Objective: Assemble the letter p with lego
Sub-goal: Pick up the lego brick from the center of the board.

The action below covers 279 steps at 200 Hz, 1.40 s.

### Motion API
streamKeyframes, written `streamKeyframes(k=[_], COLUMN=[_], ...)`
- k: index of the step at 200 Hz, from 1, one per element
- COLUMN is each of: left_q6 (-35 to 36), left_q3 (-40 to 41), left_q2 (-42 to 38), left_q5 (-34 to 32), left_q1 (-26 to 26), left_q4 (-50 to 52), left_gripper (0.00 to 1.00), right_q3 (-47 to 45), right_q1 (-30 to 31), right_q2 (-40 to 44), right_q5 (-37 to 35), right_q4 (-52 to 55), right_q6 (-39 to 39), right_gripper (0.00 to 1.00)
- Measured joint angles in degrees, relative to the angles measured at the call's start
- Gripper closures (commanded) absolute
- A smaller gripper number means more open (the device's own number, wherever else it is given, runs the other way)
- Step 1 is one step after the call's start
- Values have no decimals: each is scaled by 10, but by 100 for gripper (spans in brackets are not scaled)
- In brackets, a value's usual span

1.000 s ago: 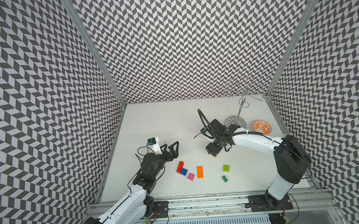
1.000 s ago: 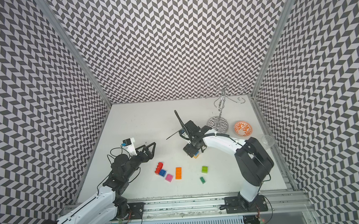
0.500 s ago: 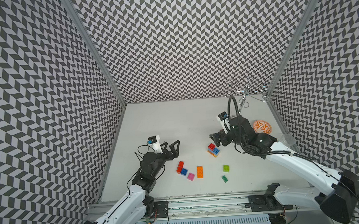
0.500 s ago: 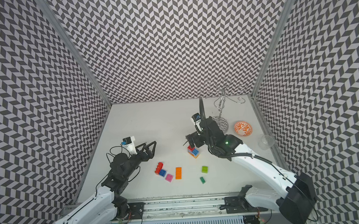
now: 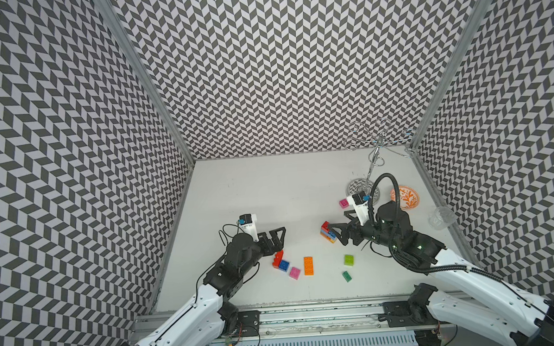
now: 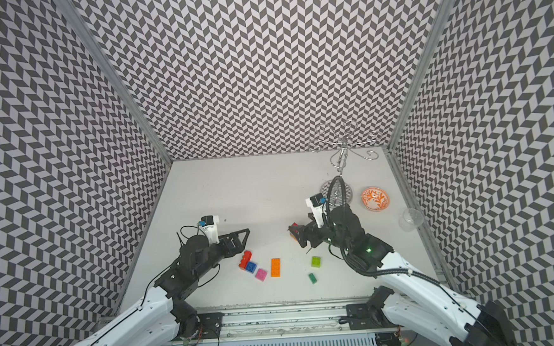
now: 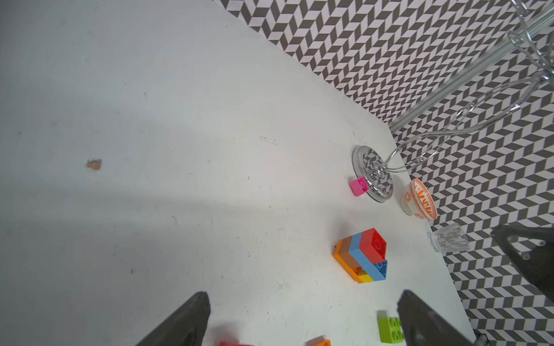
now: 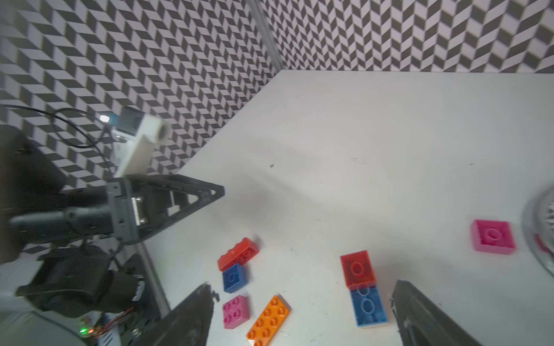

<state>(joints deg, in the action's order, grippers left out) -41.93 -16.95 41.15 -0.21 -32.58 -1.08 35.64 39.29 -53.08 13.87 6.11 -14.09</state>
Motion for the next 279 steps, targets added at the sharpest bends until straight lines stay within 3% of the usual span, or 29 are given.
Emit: streamKeyframes(k=[22,64,127,175,209,279], left_q6=[-1,-2,-15,-14,-14,-14], left_q3=[3,16,56,89,95,95], left_q2=[-16,-20,74,113,109,99], left_q5=[9,81,211,240,245,251], left_q1=[35,162,298,328,334,334], left_q4=[11,-9,-105,-174,-186,-193], left_gripper=[0,0,0,0,0,0], right_q3=[5,44,184,241,269,304], right_q1=[45,154,263,291,290,290], right_q2=[-46,-155,-384,-489,-522,-559], right_q5=[14,-11,-83,-109,-122,-141], right_q4=[-11,-10,33,63,74,92], right_q6=[10,32,66,72,72,76], right_gripper=[13,22,34,35,42,74])
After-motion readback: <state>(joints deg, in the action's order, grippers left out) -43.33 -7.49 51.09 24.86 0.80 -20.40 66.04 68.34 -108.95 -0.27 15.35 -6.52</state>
